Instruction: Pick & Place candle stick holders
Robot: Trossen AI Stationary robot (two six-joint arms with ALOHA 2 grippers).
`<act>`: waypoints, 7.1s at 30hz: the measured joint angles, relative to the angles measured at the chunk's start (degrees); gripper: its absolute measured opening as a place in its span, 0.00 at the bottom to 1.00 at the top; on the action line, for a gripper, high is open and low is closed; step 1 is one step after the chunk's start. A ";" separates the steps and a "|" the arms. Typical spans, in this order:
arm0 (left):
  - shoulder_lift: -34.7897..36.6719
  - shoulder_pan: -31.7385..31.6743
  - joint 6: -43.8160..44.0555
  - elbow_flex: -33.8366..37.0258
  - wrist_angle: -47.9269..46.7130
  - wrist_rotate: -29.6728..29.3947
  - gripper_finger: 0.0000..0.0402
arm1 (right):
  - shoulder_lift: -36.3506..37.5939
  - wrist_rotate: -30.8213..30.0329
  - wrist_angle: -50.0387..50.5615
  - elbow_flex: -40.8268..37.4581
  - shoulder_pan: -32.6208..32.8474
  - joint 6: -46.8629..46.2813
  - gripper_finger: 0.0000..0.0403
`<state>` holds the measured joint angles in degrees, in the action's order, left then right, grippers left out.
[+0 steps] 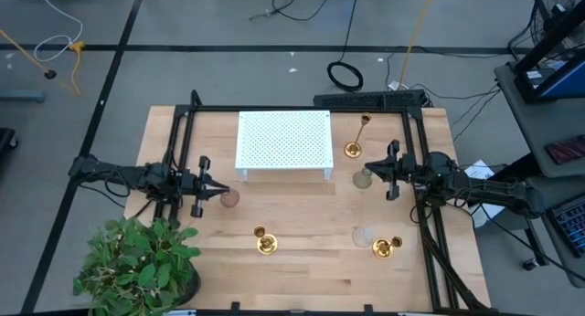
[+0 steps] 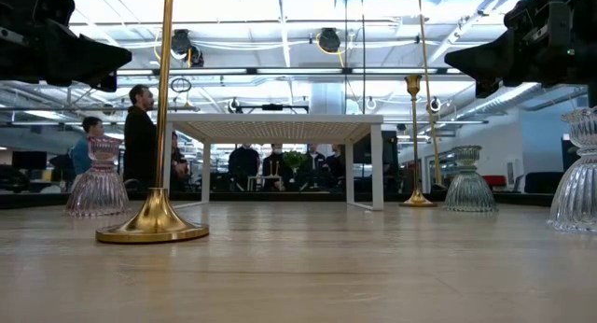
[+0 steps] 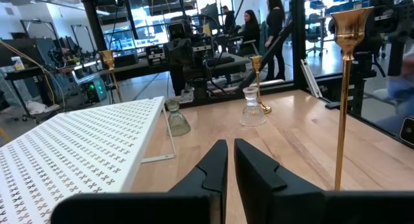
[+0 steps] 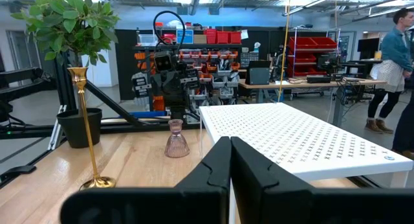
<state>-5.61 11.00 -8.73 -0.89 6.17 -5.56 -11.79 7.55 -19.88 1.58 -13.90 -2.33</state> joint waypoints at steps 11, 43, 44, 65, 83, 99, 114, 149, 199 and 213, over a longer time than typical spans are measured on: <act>0.00 0.00 -1.27 0.00 -0.02 -0.83 0.09 | 0.00 0.02 0.00 0.00 0.00 -0.10 0.00; 0.00 -0.07 0.09 0.00 8.26 -8.55 0.09 | -10.55 -13.77 -13.09 0.02 -0.01 -1.87 0.33; 0.00 -0.07 0.37 0.00 8.44 -8.75 0.09 | -11.50 -15.41 -14.00 0.02 -0.01 -1.38 0.37; -0.13 -3.66 -1.23 -6.18 4.66 -12.69 0.45 | -31.07 -29.86 -15.04 6.39 -8.25 -0.19 0.58; -10.39 -9.96 -1.18 -10.86 4.49 -13.14 0.46 | -44.98 -12.44 -30.51 7.34 -21.19 0.00 0.55; -12.02 -12.55 0.74 -10.86 5.97 -13.08 0.46 | -52.24 -8.92 -33.16 9.73 -22.83 0.11 0.03; -12.02 -12.55 4.88 -10.86 5.57 -12.66 0.46 | -50.87 -8.94 -34.84 13.73 -19.55 -6.58 0.02; -12.02 -12.52 6.27 -10.84 5.99 -12.53 0.46 | -65.59 -7.32 0.86 56.66 -14.85 4.05 0.02; -12.02 -12.41 6.54 -10.82 5.51 -12.33 0.46 | -72.65 -7.39 -8.47 57.00 -15.42 0.63 0.38; -12.02 -12.41 6.32 -10.82 5.53 -5.56 0.46 | -62.98 -7.43 4.84 57.05 -15.42 3.48 0.53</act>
<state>-17.63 -1.41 -2.42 -11.70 11.70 -11.12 -74.78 0.12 -15.04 58.63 -29.32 1.15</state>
